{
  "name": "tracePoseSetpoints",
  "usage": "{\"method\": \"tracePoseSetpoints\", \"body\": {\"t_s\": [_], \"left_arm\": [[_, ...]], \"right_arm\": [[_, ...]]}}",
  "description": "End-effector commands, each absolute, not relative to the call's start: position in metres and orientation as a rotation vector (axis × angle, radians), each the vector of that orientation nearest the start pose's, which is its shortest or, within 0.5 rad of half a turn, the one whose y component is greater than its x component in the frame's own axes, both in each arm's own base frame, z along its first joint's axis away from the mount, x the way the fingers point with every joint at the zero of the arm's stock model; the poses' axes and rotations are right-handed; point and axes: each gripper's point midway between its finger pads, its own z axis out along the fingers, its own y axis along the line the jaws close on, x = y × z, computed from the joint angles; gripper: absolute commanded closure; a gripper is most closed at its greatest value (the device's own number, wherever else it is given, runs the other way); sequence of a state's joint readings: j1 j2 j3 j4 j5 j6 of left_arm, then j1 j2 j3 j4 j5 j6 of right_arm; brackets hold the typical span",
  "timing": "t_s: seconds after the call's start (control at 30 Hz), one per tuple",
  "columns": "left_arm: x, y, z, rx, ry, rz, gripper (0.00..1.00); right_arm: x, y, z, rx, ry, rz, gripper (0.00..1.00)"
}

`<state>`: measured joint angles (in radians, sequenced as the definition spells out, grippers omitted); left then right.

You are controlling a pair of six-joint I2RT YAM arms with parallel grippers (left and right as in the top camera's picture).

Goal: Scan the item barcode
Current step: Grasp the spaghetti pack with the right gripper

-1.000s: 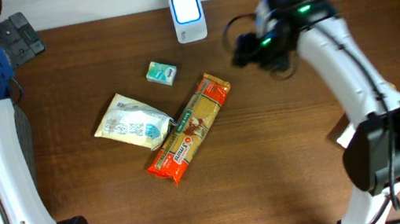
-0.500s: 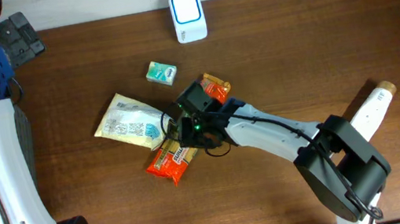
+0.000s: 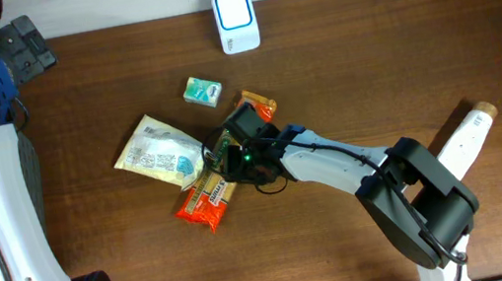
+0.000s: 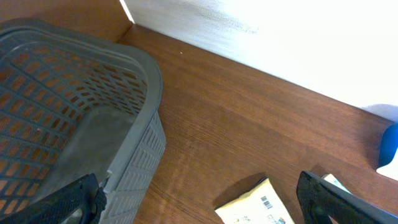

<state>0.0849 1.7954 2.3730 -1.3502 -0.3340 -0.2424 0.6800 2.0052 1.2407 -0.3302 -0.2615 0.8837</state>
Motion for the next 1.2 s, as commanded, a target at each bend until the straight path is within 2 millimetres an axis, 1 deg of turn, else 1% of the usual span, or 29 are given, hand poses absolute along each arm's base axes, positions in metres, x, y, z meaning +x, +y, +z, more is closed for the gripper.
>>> {"method": "tracePoseSetpoints", "body": {"t_s": [0.0, 0.03, 0.1, 0.13, 0.17, 0.2, 0.23, 0.27, 0.3, 0.33, 0.37, 0.4, 0.43, 0.5, 0.53, 0.57, 0.6, 0.63, 0.67, 0.7, 0.73, 0.77, 0.87, 0.93, 0.97, 1.07, 1.1, 1.13, 1.17], "left_arm": [[0.414, 0.095, 0.389, -0.532, 2.249, 0.331, 0.01], [0.414, 0.095, 0.389, -0.532, 2.249, 0.331, 0.01], [0.414, 0.095, 0.389, -0.532, 2.249, 0.331, 0.01], [0.414, 0.095, 0.389, -0.532, 2.249, 0.331, 0.01], [0.414, 0.095, 0.389, -0.532, 2.249, 0.331, 0.01], [0.414, 0.095, 0.389, -0.532, 2.249, 0.331, 0.01], [0.414, 0.095, 0.389, -0.532, 2.25, 0.331, 0.01], [0.414, 0.095, 0.389, -0.532, 2.249, 0.331, 0.01], [0.414, 0.095, 0.389, -0.532, 2.25, 0.331, 0.01], [0.414, 0.095, 0.389, -0.532, 2.25, 0.331, 0.01], [0.414, 0.095, 0.389, -0.532, 2.249, 0.331, 0.01], [0.414, 0.095, 0.389, -0.532, 2.25, 0.331, 0.01], [0.414, 0.095, 0.389, -0.532, 2.249, 0.331, 0.01], [0.414, 0.095, 0.389, -0.532, 2.25, 0.331, 0.01], [0.414, 0.095, 0.389, -0.532, 2.249, 0.331, 0.01], [0.414, 0.095, 0.389, -0.532, 2.249, 0.331, 0.01], [0.414, 0.095, 0.389, -0.532, 2.25, 0.331, 0.01], [0.414, 0.095, 0.389, -0.532, 2.25, 0.331, 0.01], [0.414, 0.095, 0.389, -0.532, 2.25, 0.331, 0.01], [0.414, 0.095, 0.389, -0.532, 2.249, 0.331, 0.01], [0.414, 0.095, 0.389, -0.532, 2.25, 0.331, 0.01], [0.414, 0.095, 0.389, -0.532, 2.249, 0.331, 0.01], [0.414, 0.095, 0.389, -0.532, 2.249, 0.331, 0.01], [0.414, 0.095, 0.389, -0.532, 2.249, 0.331, 0.01], [0.414, 0.095, 0.389, -0.532, 2.25, 0.331, 0.01], [0.414, 0.095, 0.389, -0.532, 2.25, 0.331, 0.01], [0.414, 0.095, 0.389, -0.532, 2.25, 0.331, 0.01], [0.414, 0.095, 0.389, -0.532, 2.249, 0.331, 0.01], [0.414, 0.095, 0.389, -0.532, 2.249, 0.331, 0.01]], "right_arm": [[0.309, 0.317, -0.021, 0.191, 2.993, 0.677, 0.92], [0.307, 0.313, -0.02, 0.211, 3.019, 0.69, 0.96], [0.304, 0.301, -0.013, 0.213, 3.07, 0.74, 0.96], [0.304, 0.286, 0.003, 0.034, 3.086, 0.828, 0.95], [0.307, 0.275, 0.009, -0.062, 3.08, 0.849, 0.94], [0.316, 0.252, 0.015, -0.246, 3.044, 0.904, 0.89], [0.324, 0.231, 0.02, -0.384, 2.982, 0.978, 0.89], [0.331, 0.214, 0.023, -0.439, 2.937, 1.011, 0.89], [0.335, 0.202, 0.024, -0.457, 2.91, 1.029, 0.84], [0.339, 0.189, 0.026, -0.484, 2.88, 1.05, 0.72], [0.342, 0.17, 0.026, -0.46, 2.88, 1.049, 0.45], [0.343, 0.166, 0.026, -0.442, 2.884, 1.049, 0.41], [0.344, 0.163, 0.026, -0.432, 2.887, 1.044, 0.35], [0.348, 0.16, 0.032, -0.443, 2.919, 0.971, 0.35], [0.353, 0.158, 0.042, -0.473, 2.952, 0.868, 0.35], [0.363, 0.158, 0.057, -0.539, 2.974, 0.691, 0.35], [0.369, 0.161, 0.072, -0.573, 2.979, 0.574, 0.35], [0.378, 0.162, 0.089, -0.552, 2.981, 0.413, 0.35], [0.383, 0.166, 0.099, -0.522, 2.974, 0.315, 0.34], [0.38, 0.18, 0.102, -0.529, 2.966, 0.288, 0.35], [0.373, 0.192, 0.101, -0.567, 2.966, 0.255, 0.35], [0.363, 0.205, 0.095, -0.61, 2.963, 0.119, 0.35], [0.348, 0.231, 0.079, -0.742, 2.876, -0.219, 0.35], [0.336, 0.245, 0.06, -0.826, 2.871, -0.301, 0.31], [0.331, 0.247, 0.045, -0.853, 2.878, -0.372, 0.31], [0.33, 0.236, 0.012, -0.921, 2.899, -0.525, 0.3], [0.331, 0.229, 0.003, -0.938, 2.893, -0.602, 0.32], [0.333, 0.221, -0.002, -0.949, 2.879, -0.683, 0.36], [0.332, 0.214, -0.007, -0.964, 2.877, -0.747, 0.46]]}}
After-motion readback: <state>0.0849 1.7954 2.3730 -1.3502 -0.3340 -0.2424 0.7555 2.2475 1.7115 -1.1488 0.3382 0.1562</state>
